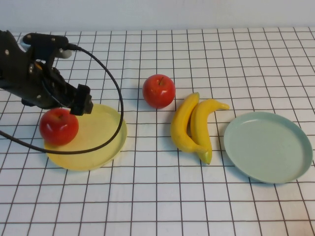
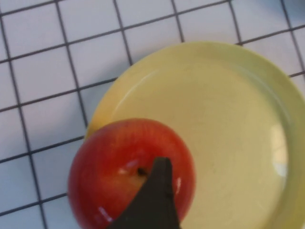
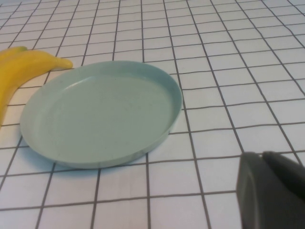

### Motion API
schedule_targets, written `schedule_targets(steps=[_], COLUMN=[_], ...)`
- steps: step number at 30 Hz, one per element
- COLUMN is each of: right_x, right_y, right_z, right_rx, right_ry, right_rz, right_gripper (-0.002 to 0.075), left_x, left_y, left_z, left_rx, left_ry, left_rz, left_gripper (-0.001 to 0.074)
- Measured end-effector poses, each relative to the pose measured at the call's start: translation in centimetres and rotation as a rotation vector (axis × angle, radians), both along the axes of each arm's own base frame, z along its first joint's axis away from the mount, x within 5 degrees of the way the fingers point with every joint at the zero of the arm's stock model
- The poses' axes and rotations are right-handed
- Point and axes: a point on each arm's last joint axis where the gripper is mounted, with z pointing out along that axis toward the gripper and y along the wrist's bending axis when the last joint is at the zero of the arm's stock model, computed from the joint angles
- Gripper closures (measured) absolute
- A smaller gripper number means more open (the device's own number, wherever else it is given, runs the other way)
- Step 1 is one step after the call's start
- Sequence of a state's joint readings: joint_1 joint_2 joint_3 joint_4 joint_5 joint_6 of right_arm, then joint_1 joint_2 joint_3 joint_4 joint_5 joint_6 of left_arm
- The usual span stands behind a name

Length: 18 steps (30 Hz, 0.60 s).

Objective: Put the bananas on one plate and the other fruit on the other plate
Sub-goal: Put one type of fruit in the left plate

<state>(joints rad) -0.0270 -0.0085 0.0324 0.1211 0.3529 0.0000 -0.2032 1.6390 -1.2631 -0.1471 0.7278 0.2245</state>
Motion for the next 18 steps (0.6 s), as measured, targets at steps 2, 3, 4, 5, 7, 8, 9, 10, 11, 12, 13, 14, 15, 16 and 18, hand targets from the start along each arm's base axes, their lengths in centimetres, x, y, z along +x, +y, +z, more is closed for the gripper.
schedule_targets(steps=[2,3,4,5,7,8,9,10,11,12,13,14,15,16,18], right_x=[0.0,0.0,0.0,0.0,0.0,0.0,0.0,0.0,0.0,0.0,0.0,0.0,0.0,0.0,0.0], right_y=[0.0,0.0,0.0,0.0,0.0,0.0,0.0,0.0,0.0,0.0,0.0,0.0,0.0,0.0,0.0], right_z=[0.0,0.0,0.0,0.0,0.0,0.0,0.0,0.0,0.0,0.0,0.0,0.0,0.0,0.0,0.0], right_rx=[0.0,0.0,0.0,0.0,0.0,0.0,0.0,0.0,0.0,0.0,0.0,0.0,0.0,0.0,0.0], right_ry=[0.0,0.0,0.0,0.0,0.0,0.0,0.0,0.0,0.0,0.0,0.0,0.0,0.0,0.0,0.0], right_rz=[0.0,0.0,0.0,0.0,0.0,0.0,0.0,0.0,0.0,0.0,0.0,0.0,0.0,0.0,0.0], right_gripper=[0.0743,0.0743,0.0743,0.0743,0.0743,0.0743,0.0743,0.0743,0.0743,0.0743,0.0743,0.0743,0.0743,0.0743,0.0743], left_x=[0.0,0.0,0.0,0.1,0.3,0.4,0.5,0.5,0.6,0.7,0.8,0.8,0.9,1.0,1.3], left_y=[-0.4,-0.7,-1.0,-1.3,-2.0,-2.5,-3.0,-3.6,-4.3,-4.9,-5.5,-6.2,-6.9,-7.6,-8.7], left_z=[0.1,0.2,0.3,0.5,0.9,1.2,1.4,1.7,1.9,2.1,2.1,2.1,2.0,1.8,1.2], left_rx=[-0.046,-0.074,-0.1,-0.13,-0.179,-0.198,-0.207,-0.211,-0.206,-0.193,-0.175,-0.154,-0.137,-0.116,-0.093], left_ry=[0.002,-0.007,-0.019,-0.037,-0.087,-0.124,-0.159,-0.203,-0.246,-0.293,-0.335,-0.376,-0.402,-0.435,-0.471], left_rz=[-0.018,-0.028,-0.047,-0.067,-0.108,-0.138,-0.166,-0.202,-0.236,-0.265,-0.293,-0.317,-0.338,-0.354,-0.366], left_gripper=[0.0066,0.0066,0.0066,0.0066,0.0066,0.0066,0.0066,0.0066,0.0066,0.0066,0.0066,0.0066,0.0066,0.0066,0.0066])
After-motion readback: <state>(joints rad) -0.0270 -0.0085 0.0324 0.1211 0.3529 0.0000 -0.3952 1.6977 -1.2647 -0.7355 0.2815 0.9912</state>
